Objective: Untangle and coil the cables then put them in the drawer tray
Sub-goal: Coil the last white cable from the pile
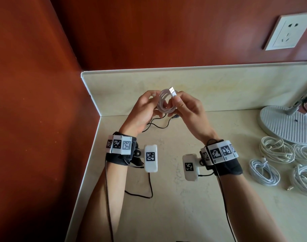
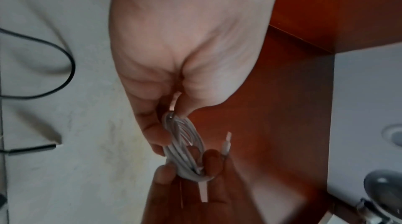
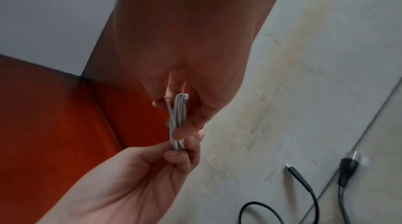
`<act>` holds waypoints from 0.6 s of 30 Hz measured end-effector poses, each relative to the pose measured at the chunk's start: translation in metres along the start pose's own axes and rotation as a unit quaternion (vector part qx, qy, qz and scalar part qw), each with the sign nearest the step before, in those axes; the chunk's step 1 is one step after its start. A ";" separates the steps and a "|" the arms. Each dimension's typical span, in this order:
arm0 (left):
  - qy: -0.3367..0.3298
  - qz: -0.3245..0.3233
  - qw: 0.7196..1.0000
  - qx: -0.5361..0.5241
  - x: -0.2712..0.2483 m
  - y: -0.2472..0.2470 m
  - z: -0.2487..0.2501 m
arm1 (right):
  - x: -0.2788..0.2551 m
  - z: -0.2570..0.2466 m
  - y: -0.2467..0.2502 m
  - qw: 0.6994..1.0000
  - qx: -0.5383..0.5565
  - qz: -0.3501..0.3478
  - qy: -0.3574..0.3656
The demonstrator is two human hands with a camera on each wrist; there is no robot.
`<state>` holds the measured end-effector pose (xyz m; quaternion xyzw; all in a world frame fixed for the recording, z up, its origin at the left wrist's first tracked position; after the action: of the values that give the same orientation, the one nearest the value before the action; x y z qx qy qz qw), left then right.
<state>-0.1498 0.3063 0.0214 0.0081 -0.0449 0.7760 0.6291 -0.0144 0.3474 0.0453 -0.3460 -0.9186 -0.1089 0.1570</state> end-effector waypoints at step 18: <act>-0.167 0.041 0.938 0.301 -0.011 -0.022 0.042 | -0.012 0.002 0.032 0.942 -0.199 0.261 -0.067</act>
<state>-0.1276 0.2969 0.0634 0.3247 0.0864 0.7660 0.5481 0.0154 0.3645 0.0423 -0.6046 -0.7638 -0.2214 0.0461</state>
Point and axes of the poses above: each hand's wrist, its own x-axis towards the middle knuckle, its own y-axis out of the back of the hand, z = x × y, the point moved 9 cm from there along x, towards the middle knuckle, and after that the axes turned 7 degrees about -z, right-handed, at the moved point
